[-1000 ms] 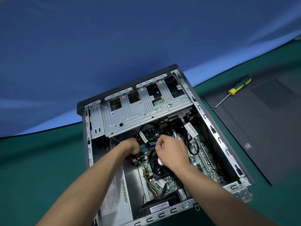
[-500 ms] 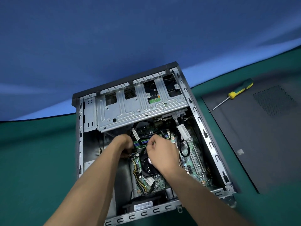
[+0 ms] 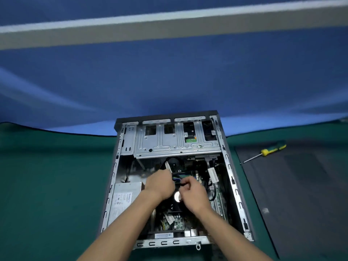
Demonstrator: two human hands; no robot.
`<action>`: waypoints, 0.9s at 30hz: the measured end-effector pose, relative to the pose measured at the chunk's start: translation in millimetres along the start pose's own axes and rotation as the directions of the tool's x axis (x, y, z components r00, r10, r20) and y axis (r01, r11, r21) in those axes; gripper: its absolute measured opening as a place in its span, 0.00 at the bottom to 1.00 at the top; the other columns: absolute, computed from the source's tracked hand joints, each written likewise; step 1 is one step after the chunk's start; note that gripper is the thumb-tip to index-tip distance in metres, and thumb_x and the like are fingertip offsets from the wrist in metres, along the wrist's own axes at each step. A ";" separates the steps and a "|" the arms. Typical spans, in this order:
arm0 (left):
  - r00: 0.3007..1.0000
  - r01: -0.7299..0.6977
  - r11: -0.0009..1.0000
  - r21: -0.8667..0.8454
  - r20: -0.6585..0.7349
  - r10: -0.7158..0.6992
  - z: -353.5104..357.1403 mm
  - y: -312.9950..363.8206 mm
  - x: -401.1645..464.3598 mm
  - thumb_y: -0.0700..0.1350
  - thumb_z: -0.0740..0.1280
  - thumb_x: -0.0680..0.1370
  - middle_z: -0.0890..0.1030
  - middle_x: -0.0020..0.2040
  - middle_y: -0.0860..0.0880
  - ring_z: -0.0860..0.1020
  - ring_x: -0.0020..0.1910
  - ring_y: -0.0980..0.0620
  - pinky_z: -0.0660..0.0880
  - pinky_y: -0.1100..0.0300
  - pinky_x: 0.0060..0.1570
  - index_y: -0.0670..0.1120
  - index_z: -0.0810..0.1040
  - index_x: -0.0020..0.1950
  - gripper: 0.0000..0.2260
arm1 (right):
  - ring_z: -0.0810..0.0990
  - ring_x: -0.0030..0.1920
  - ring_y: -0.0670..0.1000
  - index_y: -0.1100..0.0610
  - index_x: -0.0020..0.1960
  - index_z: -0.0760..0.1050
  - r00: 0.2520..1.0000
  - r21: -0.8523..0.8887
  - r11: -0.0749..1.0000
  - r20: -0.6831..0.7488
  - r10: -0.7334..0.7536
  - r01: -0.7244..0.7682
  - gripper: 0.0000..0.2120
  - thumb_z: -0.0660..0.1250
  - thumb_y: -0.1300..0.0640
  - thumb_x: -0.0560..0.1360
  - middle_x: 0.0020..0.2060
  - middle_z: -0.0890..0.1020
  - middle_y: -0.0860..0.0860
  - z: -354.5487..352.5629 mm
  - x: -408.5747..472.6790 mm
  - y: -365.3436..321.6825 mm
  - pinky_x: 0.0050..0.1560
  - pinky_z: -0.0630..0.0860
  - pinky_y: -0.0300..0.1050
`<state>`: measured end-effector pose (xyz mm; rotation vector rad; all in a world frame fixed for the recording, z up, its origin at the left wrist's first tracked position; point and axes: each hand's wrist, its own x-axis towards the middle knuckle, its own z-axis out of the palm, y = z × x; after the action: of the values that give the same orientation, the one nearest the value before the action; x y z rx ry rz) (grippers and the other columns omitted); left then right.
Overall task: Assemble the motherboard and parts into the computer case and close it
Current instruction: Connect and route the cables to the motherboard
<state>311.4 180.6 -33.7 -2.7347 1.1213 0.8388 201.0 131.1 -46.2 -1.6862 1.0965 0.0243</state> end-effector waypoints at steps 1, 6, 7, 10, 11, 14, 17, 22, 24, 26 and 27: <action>1.000 -0.017 0.999 -0.033 -0.020 0.016 2.6 2.6 -5.1 0.44 0.60 0.76 0.81 0.51 0.43 0.79 0.51 0.42 0.71 0.57 0.43 0.43 0.77 0.49 0.08 | 0.72 0.32 0.42 0.54 0.52 0.76 1.000 0.006 1.000 -0.009 -0.008 0.008 0.08 0.62 0.61 0.75 0.33 0.76 0.44 -5.9 -3.5 -1.0 0.34 0.69 0.38; 0.994 -0.020 0.999 -0.051 -0.112 0.015 13.2 9.0 -20.5 0.41 0.60 0.77 0.81 0.53 0.43 0.78 0.53 0.43 0.74 0.53 0.47 0.42 0.78 0.51 0.09 | 0.77 0.30 0.45 0.48 0.39 0.77 0.991 0.115 0.987 -0.081 -0.107 0.116 0.11 0.64 0.62 0.76 0.31 0.80 0.47 -46.9 -25.6 -3.3 0.29 0.72 0.38; 0.993 -0.016 0.999 -0.033 -0.117 0.012 14.0 11.6 -22.6 0.40 0.59 0.76 0.80 0.54 0.43 0.78 0.53 0.43 0.73 0.53 0.48 0.42 0.77 0.51 0.09 | 0.76 0.29 0.44 0.48 0.39 0.78 0.986 0.127 0.982 -0.108 -0.126 0.139 0.11 0.64 0.61 0.76 0.31 0.80 0.47 -57.7 -30.4 -3.1 0.28 0.71 0.38; 0.994 0.000 1.000 0.031 -0.107 0.004 15.4 26.5 -28.0 0.40 0.59 0.77 0.78 0.58 0.41 0.73 0.59 0.42 0.73 0.53 0.52 0.40 0.77 0.55 0.10 | 0.75 0.30 0.45 0.47 0.38 0.79 0.968 0.105 0.976 -0.188 -0.167 0.189 0.11 0.65 0.59 0.76 0.32 0.82 0.49 -89.4 -38.7 0.0 0.29 0.70 0.37; 0.995 0.019 0.999 0.040 -0.099 -0.015 16.0 33.0 -29.7 0.41 0.59 0.78 0.77 0.60 0.41 0.72 0.61 0.42 0.72 0.52 0.54 0.40 0.76 0.57 0.12 | 0.76 0.31 0.46 0.47 0.38 0.79 0.963 0.085 0.976 -0.202 -0.181 0.201 0.11 0.65 0.59 0.76 0.33 0.82 0.48 -98.7 -38.7 1.3 0.30 0.71 0.39; 0.991 0.118 0.992 0.033 -0.072 -0.116 19.9 50.2 -31.2 0.48 0.58 0.80 0.70 0.65 0.39 0.67 0.65 0.41 0.69 0.50 0.59 0.39 0.70 0.66 0.18 | 0.80 0.36 0.48 0.47 0.38 0.78 0.955 0.012 0.976 -0.210 -0.211 0.219 0.10 0.65 0.58 0.76 0.34 0.82 0.48 -124.0 -30.3 7.6 0.39 0.76 0.43; 0.977 0.210 0.977 0.035 -0.050 -0.208 25.5 64.4 -30.5 0.53 0.56 0.81 0.66 0.68 0.39 0.64 0.67 0.40 0.67 0.48 0.63 0.40 0.66 0.69 0.22 | 0.77 0.35 0.44 0.47 0.38 0.77 0.950 -0.113 0.967 -0.190 -0.246 0.228 0.09 0.65 0.56 0.76 0.33 0.81 0.45 -148.3 -11.6 19.9 0.38 0.73 0.41; 0.924 0.383 0.924 0.014 0.014 -0.383 28.1 92.7 -22.9 0.51 0.57 0.80 0.64 0.69 0.39 0.61 0.68 0.38 0.68 0.49 0.62 0.42 0.66 0.69 0.21 | 0.77 0.45 0.47 0.47 0.47 0.75 0.954 -0.421 0.879 -0.091 -0.286 0.224 0.04 0.63 0.55 0.76 0.45 0.80 0.42 -187.2 32.4 56.1 0.42 0.73 0.43; 0.900 0.436 0.899 -0.053 0.031 -0.435 27.1 101.5 -23.0 0.52 0.58 0.80 0.64 0.70 0.40 0.63 0.68 0.38 0.67 0.48 0.62 0.43 0.66 0.69 0.20 | 0.77 0.53 0.50 0.50 0.56 0.75 0.952 -0.553 0.798 -0.029 -0.305 0.239 0.10 0.61 0.56 0.77 0.53 0.79 0.45 -198.3 53.3 70.6 0.45 0.72 0.43; 0.907 0.411 0.902 -0.135 -0.042 -0.420 25.0 111.7 -23.8 0.51 0.59 0.80 0.69 0.67 0.40 0.68 0.65 0.40 0.69 0.49 0.60 0.42 0.70 0.66 0.18 | 0.73 0.59 0.52 0.53 0.63 0.73 0.950 -0.654 0.715 0.019 -0.313 0.248 0.15 0.60 0.58 0.77 0.58 0.77 0.48 -207.4 73.7 82.6 0.47 0.71 0.44; 0.919 0.359 0.918 -0.171 -0.109 -0.380 24.3 118.2 -24.7 0.49 0.59 0.79 0.73 0.63 0.41 0.71 0.62 0.42 0.71 0.50 0.56 0.42 0.72 0.63 0.16 | 0.72 0.61 0.52 0.53 0.64 0.72 0.951 -0.698 0.674 0.032 -0.307 0.241 0.16 0.60 0.59 0.77 0.60 0.76 0.49 -211.0 82.1 87.8 0.47 0.71 0.44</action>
<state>206.9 116.0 -25.4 -3.0255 0.5372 0.7085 89.1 -83.7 -63.7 -2.5565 0.9317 0.1974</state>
